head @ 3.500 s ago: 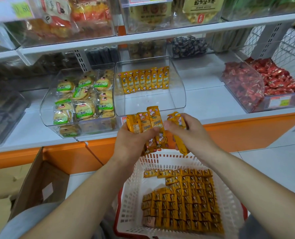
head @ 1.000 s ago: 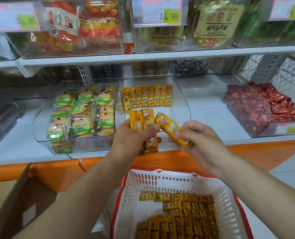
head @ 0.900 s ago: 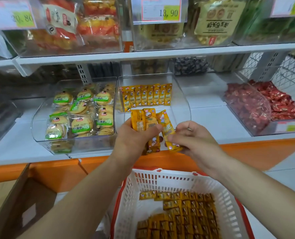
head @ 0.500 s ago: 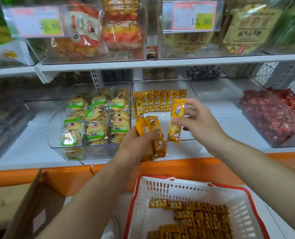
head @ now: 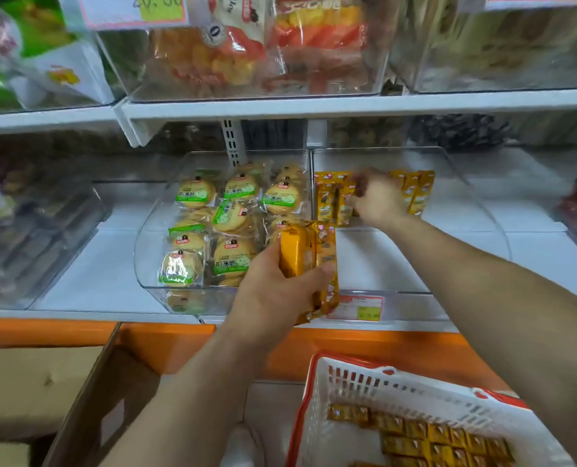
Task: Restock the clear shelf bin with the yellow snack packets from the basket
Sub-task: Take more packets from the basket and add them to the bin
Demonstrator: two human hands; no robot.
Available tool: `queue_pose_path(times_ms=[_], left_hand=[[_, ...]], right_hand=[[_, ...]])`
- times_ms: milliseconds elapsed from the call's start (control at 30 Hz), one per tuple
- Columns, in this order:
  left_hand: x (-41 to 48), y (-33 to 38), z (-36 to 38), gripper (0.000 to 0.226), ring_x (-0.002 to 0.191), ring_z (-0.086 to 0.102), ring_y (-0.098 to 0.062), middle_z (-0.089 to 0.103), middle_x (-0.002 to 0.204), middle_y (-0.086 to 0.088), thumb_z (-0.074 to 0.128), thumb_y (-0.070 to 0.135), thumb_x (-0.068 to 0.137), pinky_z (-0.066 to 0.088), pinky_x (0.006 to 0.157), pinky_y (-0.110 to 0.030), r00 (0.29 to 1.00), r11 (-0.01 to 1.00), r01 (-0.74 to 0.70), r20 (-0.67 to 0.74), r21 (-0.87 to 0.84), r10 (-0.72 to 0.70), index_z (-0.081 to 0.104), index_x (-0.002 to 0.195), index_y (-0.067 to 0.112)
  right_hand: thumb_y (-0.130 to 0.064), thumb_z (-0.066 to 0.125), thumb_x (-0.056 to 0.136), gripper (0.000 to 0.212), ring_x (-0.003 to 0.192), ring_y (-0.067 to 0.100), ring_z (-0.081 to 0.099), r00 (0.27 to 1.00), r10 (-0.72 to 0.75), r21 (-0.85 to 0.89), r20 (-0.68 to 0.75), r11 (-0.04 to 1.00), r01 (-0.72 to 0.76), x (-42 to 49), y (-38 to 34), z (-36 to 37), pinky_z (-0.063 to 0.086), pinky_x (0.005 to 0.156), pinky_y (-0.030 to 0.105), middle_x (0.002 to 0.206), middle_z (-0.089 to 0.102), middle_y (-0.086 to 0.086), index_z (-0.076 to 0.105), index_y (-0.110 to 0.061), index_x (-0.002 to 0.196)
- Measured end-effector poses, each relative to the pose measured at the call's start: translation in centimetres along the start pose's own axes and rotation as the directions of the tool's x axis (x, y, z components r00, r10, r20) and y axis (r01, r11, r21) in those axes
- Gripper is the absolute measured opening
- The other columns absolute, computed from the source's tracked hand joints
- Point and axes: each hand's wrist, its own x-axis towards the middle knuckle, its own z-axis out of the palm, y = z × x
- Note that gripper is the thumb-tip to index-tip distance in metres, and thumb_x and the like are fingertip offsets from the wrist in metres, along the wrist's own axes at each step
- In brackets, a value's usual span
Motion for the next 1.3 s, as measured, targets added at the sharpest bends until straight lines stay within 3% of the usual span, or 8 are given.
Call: queue_pose_path(times_ms=[367, 467, 567, 667, 800, 933, 1133, 1300], left_hand=[[0.3, -0.8, -0.5, 0.013, 0.079, 0.073, -0.001, 0.077, 0.086, 0.016, 0.075, 0.032, 0.090, 0.052, 0.057, -0.010, 0.999, 0.998, -0.005, -0.039, 0.059, 0.008, 0.068, 0.101, 0.033], [0.4, -0.4, -0.3, 0.015, 0.082, 0.074, -0.003, 0.077, 0.089, 0.013, 0.075, 0.032, 0.090, 0.054, 0.062, -0.015, 0.998, 0.998, -0.007, -0.061, 0.060, 0.011, 0.067, 0.102, 0.033], [0.4, -0.1, 0.1, 0.015, 0.086, 0.074, -0.007, 0.077, 0.090, 0.011, 0.076, 0.031, 0.090, 0.059, 0.073, -0.025, 0.998, 0.998, -0.014, -0.062, 0.061, 0.018, 0.066, 0.101, 0.032], [0.0, 0.1, 0.6, 0.014, 0.080, 0.074, -0.003, 0.077, 0.086, 0.015, 0.077, 0.031, 0.089, 0.058, 0.071, -0.025, 1.000, 0.998, -0.028, 0.007, 0.061, 0.028, 0.067, 0.099, 0.032], [-0.8, 0.4, 1.7, 0.024, 0.089, 0.077, -0.014, 0.079, 0.095, 0.007, 0.079, 0.031, 0.087, 0.061, 0.082, -0.041, 0.986, 0.998, 0.007, 0.167, 0.057, -0.016, 0.067, 0.108, 0.030], [-1.9, 0.8, 3.7, 0.039, 0.103, 0.074, -0.032, 0.077, 0.112, -0.008, 0.082, 0.027, 0.083, 0.059, 0.091, -0.054, 0.944, 0.996, 0.082, 0.323, -0.039, -0.065, 0.067, 0.119, 0.020], [-3.4, 1.4, 6.7, 0.047, 0.100, 0.074, -0.042, 0.074, 0.115, -0.019, 0.078, 0.020, 0.081, 0.062, 0.084, -0.051, 0.883, 0.987, 0.113, 0.466, -0.115, -0.047, 0.064, 0.126, 0.014], [-3.6, 1.6, 7.5, 0.046, 0.101, 0.074, -0.037, 0.075, 0.113, -0.019, 0.076, 0.025, 0.081, 0.061, 0.076, -0.043, 0.897, 0.986, 0.135, 0.434, -0.101, -0.079, 0.065, 0.124, 0.013]], right_hand=[[-0.016, 0.070, 0.085, 0.045, 0.100, 0.031, 0.063, 0.999, -0.020, -0.076, 0.032, 0.997, 0.022, 0.2, -0.4, 1.6, 0.051, 0.086, 0.035, 0.105, 0.068, 0.010, 0.057, -0.015, 0.128], [-0.016, 0.072, 0.083, 0.049, 0.103, 0.028, 0.064, 0.998, 0.027, -0.033, 0.060, 0.999, -0.025, -1.1, -1.3, -0.1, 0.054, 0.086, 0.036, 0.112, 0.068, 0.008, 0.055, -0.016, 0.129], [-0.012, 0.077, 0.081, 0.037, 0.084, 0.016, 0.064, 0.996, 0.045, 0.179, 0.078, 0.982, -0.058, -4.7, -2.5, -3.7, 0.049, 0.070, 0.027, 0.100, 0.066, 0.002, 0.062, -0.016, 0.115], [-0.012, 0.079, 0.080, 0.024, 0.073, 0.009, 0.065, 0.979, 0.029, 0.396, 0.203, 0.912, -0.109, -11.1, -3.5, -8.5, 0.052, 0.067, 0.023, 0.092, 0.069, -0.002, 0.069, -0.025, 0.098], [-0.007, 0.070, 0.088, 0.020, 0.075, 0.017, 0.072, 0.890, 0.029, 0.505, 0.456, 0.814, -0.286, -19.1, -3.5, -13.1, 0.054, 0.065, 0.031, 0.090, 0.073, 0.002, 0.071, -0.021, 0.103], [-0.007, 0.065, 0.092, 0.033, 0.074, 0.018, 0.070, 0.912, 0.104, 0.566, 0.396, 0.754, -0.332, -22.6, -3.1, -14.5, 0.054, 0.064, 0.030, 0.095, 0.073, 0.003, 0.063, -0.026, 0.119], [-0.036, 0.068, 0.091, 0.025, 0.072, 0.009, 0.065, 0.906, 0.022, 0.550, 0.422, 0.789, -0.275, -22.6, -2.3, -16.1, 0.051, 0.061, 0.022, 0.085, 0.063, -0.010, 0.066, -0.036, 0.116], [-0.012, 0.076, 0.084, 0.026, 0.070, 0.023, 0.065, 0.897, 0.029, 0.571, 0.441, 0.762, -0.305, -22.1, -0.9, -17.7, 0.055, 0.064, 0.029, 0.092, 0.066, 0.005, 0.059, -0.015, 0.103]])
